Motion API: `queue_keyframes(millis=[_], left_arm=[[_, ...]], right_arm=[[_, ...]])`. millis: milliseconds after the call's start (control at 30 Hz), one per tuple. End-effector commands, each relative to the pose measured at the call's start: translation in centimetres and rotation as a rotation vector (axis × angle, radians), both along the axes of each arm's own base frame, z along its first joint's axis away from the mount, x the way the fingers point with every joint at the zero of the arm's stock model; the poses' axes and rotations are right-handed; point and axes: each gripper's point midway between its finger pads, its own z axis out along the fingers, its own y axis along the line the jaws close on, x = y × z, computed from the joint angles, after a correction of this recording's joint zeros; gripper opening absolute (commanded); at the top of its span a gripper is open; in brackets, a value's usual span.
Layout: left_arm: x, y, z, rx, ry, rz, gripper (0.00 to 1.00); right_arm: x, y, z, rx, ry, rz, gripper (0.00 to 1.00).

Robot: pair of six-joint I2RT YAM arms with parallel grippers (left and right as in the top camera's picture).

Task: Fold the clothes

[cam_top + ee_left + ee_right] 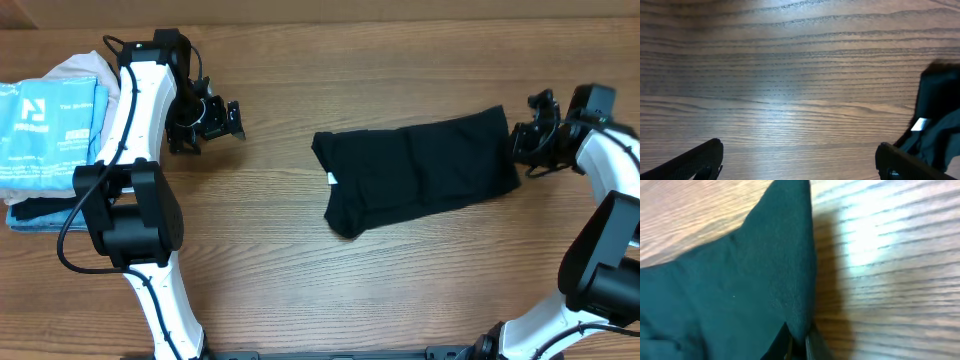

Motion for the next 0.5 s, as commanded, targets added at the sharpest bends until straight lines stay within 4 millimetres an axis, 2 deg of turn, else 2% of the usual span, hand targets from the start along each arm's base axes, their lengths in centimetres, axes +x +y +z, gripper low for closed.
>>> queue_keyframes(millis=[0,100,133,233,467], left_arm=[[0.3,-0.3,0.6,-0.009,-0.024,-0.019,1.00],[0.3,-0.3,0.6,-0.009,-0.023,-0.019,1.00],[0.3,-0.3,0.6,-0.009,-0.024,-0.019,1.00],[0.3,-0.3,0.6,-0.009,-0.026,-0.019,1.00],[0.6,-0.4,0.6,-0.008,-0.036,-0.020,1.00]], right_arm=[[2.2,-0.1,4.8,-0.021,-0.060,0.019,0.04],[2.6,1.7,7.6,-0.017,-0.053,0.060,0.04],[2.8,3.3,9.0,-0.016,-0.053,0.098,0.04],[2.7,7.0,10.6,-0.010,-0.042,0.178,0.04],[-0.6,16.6,10.4,0.013,0.065,0.397,0.04]])
